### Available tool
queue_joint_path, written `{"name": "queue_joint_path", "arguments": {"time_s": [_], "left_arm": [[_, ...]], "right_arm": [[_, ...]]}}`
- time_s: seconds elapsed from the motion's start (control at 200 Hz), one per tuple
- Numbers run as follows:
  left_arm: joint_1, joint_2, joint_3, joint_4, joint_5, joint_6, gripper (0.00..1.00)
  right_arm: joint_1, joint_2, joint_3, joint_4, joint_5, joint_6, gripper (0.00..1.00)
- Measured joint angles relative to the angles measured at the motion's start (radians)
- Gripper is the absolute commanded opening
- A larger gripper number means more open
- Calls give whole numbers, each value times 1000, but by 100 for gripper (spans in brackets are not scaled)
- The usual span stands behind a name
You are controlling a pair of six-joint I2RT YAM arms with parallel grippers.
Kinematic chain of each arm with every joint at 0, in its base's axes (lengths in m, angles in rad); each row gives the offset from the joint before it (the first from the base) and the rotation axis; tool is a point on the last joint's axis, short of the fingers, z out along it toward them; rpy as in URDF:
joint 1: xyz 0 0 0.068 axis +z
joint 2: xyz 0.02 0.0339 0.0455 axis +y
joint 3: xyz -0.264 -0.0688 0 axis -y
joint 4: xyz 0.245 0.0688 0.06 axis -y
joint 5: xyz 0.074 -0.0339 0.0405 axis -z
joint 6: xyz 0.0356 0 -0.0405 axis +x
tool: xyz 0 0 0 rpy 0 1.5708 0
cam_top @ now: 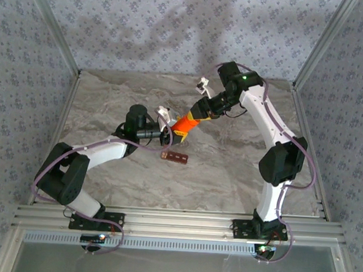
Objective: Sort the pills into containers
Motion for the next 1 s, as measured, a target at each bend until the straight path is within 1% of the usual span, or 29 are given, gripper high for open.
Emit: {"name": "queue_joint_path", "arguments": {"time_s": [0.105, 0.265, 0.45, 0.67, 0.82, 1.0], "left_arm": [[3, 0, 3, -14, -8, 0, 0], [7, 0, 3, -62, -27, 0, 0], [9, 0, 4, -71, -39, 0, 0], [10, 2, 6, -71, -48, 0, 0], [5, 3, 8, -56, -51, 0, 0], [-16, 3, 10, -15, -31, 3, 0]], "right_arm": [[-1, 0, -21, 37, -6, 68, 37], [-2, -1, -81, 114, -24, 213, 38], [-2, -1, -93, 145, -30, 297, 42], [-2, -1, -97, 159, -25, 351, 54], [2, -1, -105, 200, -24, 399, 63], [10, -2, -105, 277, -27, 449, 79]]}}
